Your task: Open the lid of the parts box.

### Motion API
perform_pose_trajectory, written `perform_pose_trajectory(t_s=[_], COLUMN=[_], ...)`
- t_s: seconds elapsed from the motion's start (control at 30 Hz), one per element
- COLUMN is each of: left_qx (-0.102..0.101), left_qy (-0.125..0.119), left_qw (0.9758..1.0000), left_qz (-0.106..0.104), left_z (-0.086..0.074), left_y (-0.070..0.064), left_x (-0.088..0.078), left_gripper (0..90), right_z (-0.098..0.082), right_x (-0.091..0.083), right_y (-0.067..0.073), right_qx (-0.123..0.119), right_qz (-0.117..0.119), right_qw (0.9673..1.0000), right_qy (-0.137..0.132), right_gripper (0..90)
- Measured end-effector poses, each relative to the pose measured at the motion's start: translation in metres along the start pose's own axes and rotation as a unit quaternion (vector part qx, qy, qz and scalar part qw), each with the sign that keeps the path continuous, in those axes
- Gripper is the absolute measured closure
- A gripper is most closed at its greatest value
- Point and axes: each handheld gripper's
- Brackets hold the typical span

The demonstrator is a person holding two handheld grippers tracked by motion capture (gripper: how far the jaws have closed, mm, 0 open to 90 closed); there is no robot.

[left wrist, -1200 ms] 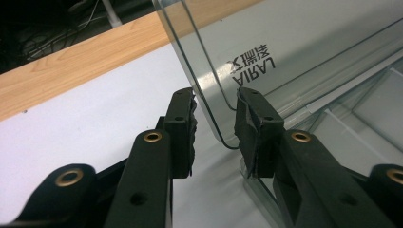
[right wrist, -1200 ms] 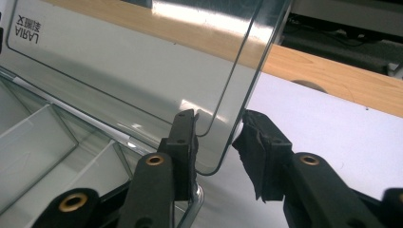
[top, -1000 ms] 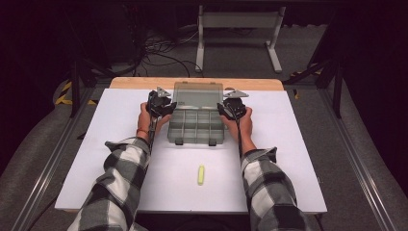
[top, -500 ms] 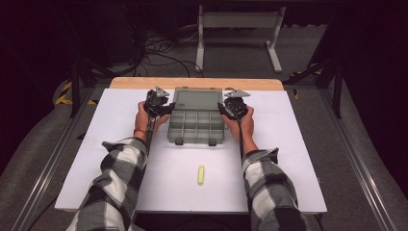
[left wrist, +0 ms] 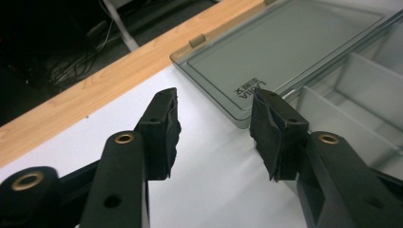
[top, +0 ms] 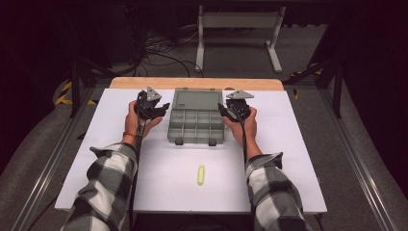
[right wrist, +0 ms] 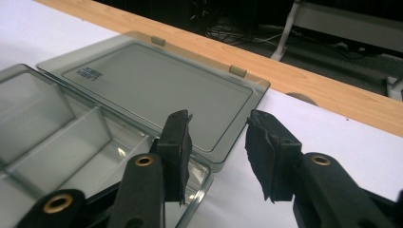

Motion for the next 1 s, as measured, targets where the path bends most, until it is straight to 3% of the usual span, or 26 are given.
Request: perform_pose_trajectory(t_s=[0.27,0.3,0.57,0.67,1.0], left_qx=[0.034,0.046,0.060,0.059,0.068], left_qy=[-0.023,-0.029,-0.039,-0.040,-0.068], left_qw=[0.9989,0.9983,0.9969,0.9966,0.9939], left_qz=[-0.021,-0.022,-0.032,-0.040,-0.053], left_z=[0.000,-0.002,-0.011,-0.015,-0.028], left_y=[-0.005,-0.007,-0.012,-0.014,-0.017], left_x=[-0.025,-0.029,-0.044,-0.048,-0.067], left_gripper=[49.5,49.1,44.8,43.2,39.2], right_z=[-0.002,-0.002,-0.006,-0.007,-0.010], right_x=[-0.018,-0.020,-0.035,-0.039,-0.060], right_y=[0.005,0.005,0.009,0.010,0.013], right_qx=[-0.004,-0.006,-0.026,-0.022,-0.038], right_qz=[0.017,0.020,0.042,0.046,0.064], right_qw=[0.9997,0.9996,0.9984,0.9982,0.9962], right_qy=[-0.016,-0.017,-0.027,-0.031,-0.044], right_gripper=[57.7,57.5,55.6,55.5,54.0])
Point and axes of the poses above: each handheld gripper's, and its own axes: x roughly forward along the jaws, z roughly out of its top, y roughly to its left, and after that the axes turned 5 degrees about -y, right-handed
